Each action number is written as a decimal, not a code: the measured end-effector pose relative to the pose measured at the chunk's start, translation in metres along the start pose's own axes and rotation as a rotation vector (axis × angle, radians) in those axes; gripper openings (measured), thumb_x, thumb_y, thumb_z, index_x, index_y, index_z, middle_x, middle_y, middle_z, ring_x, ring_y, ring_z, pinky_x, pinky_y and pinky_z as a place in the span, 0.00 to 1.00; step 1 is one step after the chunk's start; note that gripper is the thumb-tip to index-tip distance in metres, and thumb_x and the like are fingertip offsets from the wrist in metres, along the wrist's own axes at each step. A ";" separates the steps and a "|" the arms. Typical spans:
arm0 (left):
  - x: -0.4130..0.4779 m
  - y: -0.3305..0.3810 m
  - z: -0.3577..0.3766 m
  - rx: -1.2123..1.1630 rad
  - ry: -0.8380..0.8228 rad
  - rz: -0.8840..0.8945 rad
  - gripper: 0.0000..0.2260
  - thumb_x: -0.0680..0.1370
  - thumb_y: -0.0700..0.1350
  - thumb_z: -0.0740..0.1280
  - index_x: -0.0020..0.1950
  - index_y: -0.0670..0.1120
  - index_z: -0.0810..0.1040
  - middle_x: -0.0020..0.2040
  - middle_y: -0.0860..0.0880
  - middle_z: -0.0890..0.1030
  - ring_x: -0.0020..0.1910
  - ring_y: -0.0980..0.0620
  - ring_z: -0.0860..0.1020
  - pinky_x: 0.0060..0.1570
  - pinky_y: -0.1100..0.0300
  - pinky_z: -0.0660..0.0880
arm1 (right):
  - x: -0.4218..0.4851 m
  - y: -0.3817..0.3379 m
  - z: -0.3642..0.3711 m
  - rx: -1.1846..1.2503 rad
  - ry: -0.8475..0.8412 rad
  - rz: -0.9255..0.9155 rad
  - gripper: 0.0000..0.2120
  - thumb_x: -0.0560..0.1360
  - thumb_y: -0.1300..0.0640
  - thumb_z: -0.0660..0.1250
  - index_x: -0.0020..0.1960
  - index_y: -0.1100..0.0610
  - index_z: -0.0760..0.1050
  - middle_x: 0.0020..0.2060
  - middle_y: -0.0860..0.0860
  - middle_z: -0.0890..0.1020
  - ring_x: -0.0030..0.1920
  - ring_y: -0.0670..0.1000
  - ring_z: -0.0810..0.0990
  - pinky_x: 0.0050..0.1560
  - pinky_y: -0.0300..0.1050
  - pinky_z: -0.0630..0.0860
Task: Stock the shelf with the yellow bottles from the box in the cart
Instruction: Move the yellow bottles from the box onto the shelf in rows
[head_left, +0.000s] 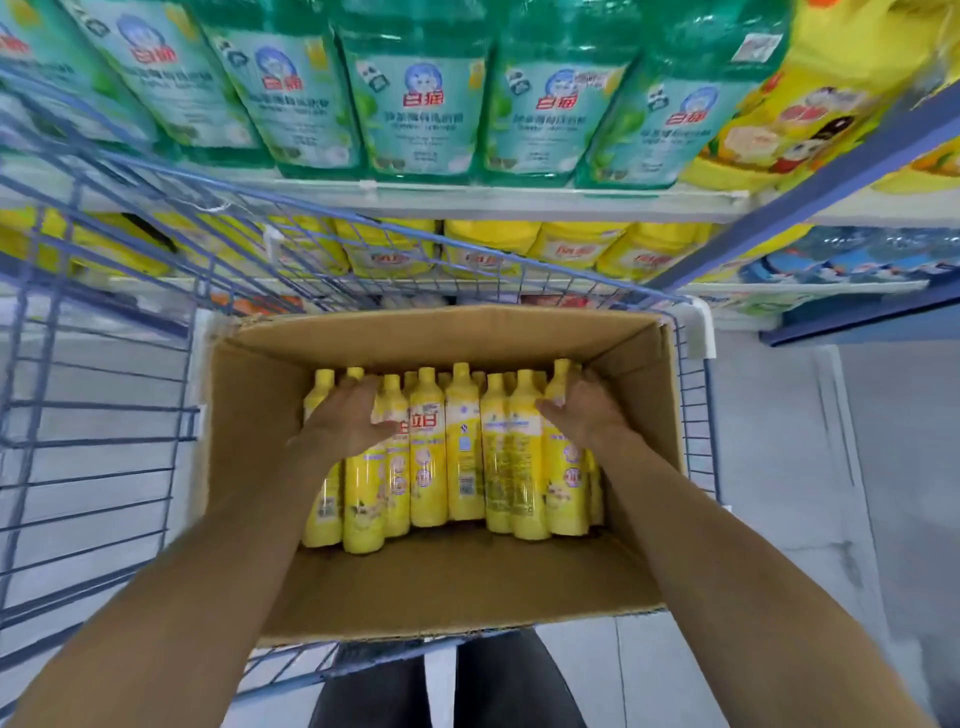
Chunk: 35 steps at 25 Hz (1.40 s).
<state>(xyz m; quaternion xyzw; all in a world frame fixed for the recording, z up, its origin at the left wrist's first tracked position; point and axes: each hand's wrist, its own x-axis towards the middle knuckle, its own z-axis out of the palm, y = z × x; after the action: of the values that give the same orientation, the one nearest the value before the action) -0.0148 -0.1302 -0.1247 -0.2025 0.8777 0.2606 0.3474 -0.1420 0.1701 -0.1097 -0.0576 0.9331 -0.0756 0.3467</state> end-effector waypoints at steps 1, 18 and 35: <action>0.008 -0.004 0.006 -0.054 0.026 -0.008 0.37 0.75 0.58 0.73 0.76 0.44 0.62 0.71 0.39 0.69 0.69 0.39 0.71 0.62 0.50 0.72 | 0.007 -0.001 0.005 0.009 0.020 0.028 0.32 0.78 0.43 0.69 0.71 0.64 0.67 0.66 0.63 0.73 0.68 0.63 0.72 0.62 0.51 0.71; 0.005 -0.009 0.032 -0.573 0.126 -0.053 0.33 0.70 0.42 0.80 0.71 0.44 0.70 0.67 0.46 0.75 0.66 0.44 0.75 0.64 0.52 0.73 | -0.002 0.005 0.006 0.363 -0.013 0.008 0.22 0.68 0.49 0.81 0.56 0.59 0.82 0.48 0.51 0.84 0.51 0.51 0.82 0.48 0.40 0.75; -0.216 0.166 -0.265 -0.764 0.389 0.713 0.27 0.69 0.35 0.80 0.65 0.45 0.75 0.55 0.42 0.84 0.52 0.47 0.84 0.47 0.59 0.82 | -0.201 -0.143 -0.302 0.465 0.519 -0.629 0.16 0.65 0.50 0.83 0.47 0.56 0.83 0.41 0.50 0.87 0.41 0.50 0.84 0.44 0.46 0.82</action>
<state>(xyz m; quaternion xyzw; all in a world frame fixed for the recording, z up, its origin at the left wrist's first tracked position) -0.0913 -0.1216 0.2474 -0.0490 0.7832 0.6192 -0.0289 -0.1811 0.0920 0.2702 -0.2374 0.8845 -0.3961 0.0660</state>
